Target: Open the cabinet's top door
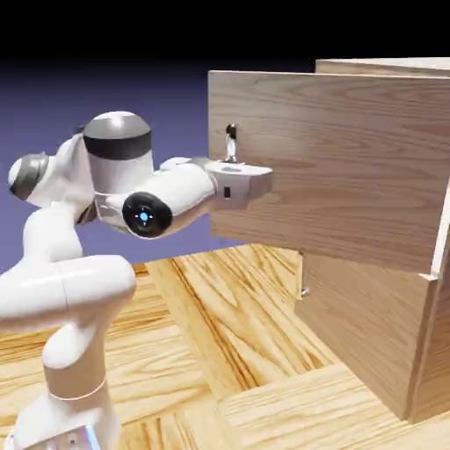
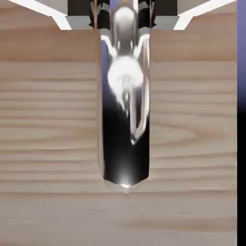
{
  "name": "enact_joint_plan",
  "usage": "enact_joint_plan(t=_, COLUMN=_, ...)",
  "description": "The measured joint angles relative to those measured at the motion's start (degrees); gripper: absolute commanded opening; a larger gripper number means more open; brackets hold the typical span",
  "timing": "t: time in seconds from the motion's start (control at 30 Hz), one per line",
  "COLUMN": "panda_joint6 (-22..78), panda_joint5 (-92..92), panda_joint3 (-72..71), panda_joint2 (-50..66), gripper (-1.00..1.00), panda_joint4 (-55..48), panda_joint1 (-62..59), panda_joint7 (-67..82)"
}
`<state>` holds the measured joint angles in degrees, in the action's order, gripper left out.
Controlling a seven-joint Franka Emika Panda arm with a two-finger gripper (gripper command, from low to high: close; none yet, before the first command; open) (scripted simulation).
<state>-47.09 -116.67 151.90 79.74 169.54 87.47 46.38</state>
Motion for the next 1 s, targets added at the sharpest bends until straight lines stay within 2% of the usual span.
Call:
enact_joint_plan(t=0.2, panda_joint6=12.68, panda_joint5=12.79, panda_joint3=0.92, panda_joint2=-12.46, gripper=-1.0, panda_joint4=-6.32, panda_joint1=-10.07, panda_joint7=12.2)
enact_joint_plan(t=0.4, panda_joint6=19.29, panda_joint5=26.87, panda_joint3=-1.32, panda_joint2=-24.92, gripper=-1.0, panda_joint4=-15.04, panda_joint1=-17.44, panda_joint7=25.83)
enact_joint_plan(t=0.7, panda_joint6=19.61, panda_joint5=45.03, panda_joint3=-5.73, panda_joint2=-43.61, gripper=-1.0, panda_joint4=-29.25, panda_joint1=-21.78, panda_joint7=40.54)
enact_joint_plan(t=1.0, panda_joint6=16.97, panda_joint5=57.52, panda_joint3=-10.53, panda_joint2=-62.3, gripper=-1.0, panda_joint4=-43.96, panda_joint1=-22.78, panda_joint7=45.21)
